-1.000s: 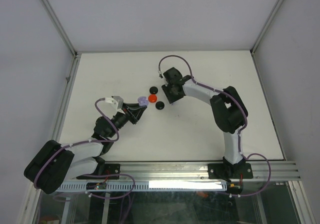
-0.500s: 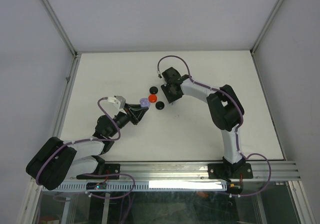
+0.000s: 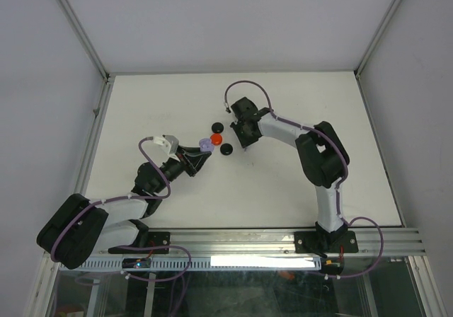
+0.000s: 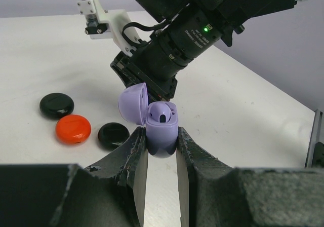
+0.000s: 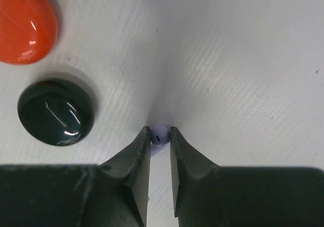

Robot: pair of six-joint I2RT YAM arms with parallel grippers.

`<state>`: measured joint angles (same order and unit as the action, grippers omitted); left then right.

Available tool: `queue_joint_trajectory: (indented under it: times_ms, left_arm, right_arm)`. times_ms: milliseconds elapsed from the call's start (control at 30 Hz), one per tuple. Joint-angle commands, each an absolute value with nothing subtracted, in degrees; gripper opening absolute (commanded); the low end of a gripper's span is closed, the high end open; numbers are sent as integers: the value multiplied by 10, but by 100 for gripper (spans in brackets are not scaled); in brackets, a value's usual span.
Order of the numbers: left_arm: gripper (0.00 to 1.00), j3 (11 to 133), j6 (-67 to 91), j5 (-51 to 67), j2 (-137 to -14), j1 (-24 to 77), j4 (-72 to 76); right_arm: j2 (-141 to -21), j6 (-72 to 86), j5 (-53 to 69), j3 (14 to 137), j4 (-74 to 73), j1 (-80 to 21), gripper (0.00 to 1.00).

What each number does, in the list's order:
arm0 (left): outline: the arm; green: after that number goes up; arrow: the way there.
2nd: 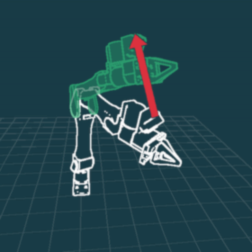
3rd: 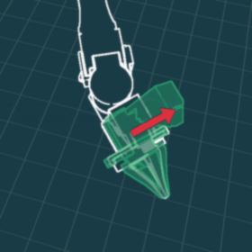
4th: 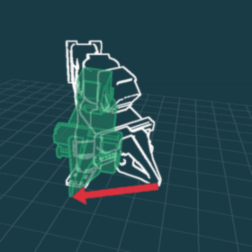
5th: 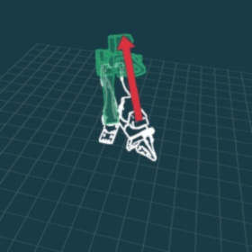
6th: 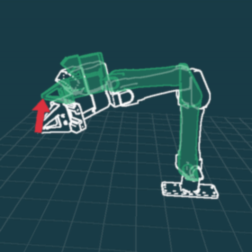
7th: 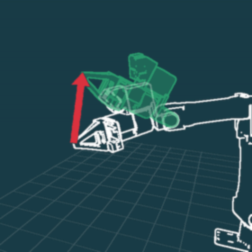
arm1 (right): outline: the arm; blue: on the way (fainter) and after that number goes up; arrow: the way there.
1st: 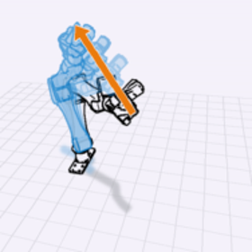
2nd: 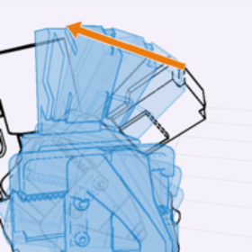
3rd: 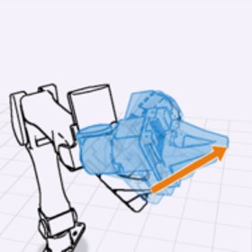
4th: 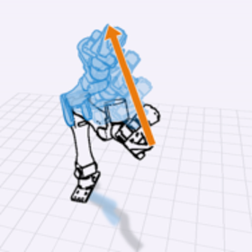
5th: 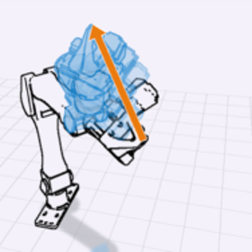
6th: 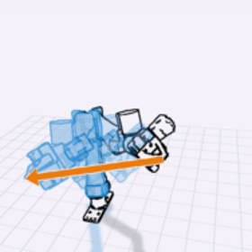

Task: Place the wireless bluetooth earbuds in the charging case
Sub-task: Pick up the earbud from the center of the board, then place the earbud in the charging case.

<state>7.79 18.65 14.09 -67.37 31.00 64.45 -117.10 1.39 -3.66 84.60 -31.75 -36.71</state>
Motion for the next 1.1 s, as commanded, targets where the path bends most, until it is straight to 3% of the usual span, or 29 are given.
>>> queue_joint_trajectory:
  times_ms: [0, 367, 667, 1067]
  left_arm:
    - [0, 98, 170, 161, -665, 305, 671]
    - [0, 110, 167, 223, -684, 305, 730]
    - [0, 135, 182, 291, -690, 305, 761]
    - [0, 178, 217, 385, -710, 305, 835]
  right_arm:
    - [-1087, 16, -43, 821, -309, -376, 17]
    - [-849, -40, -60, 686, -177, -423, 12]
    - [-659, -96, 14, 579, -20, -464, 11]
    - [-570, -165, 126, 504, 117, -520, 11]
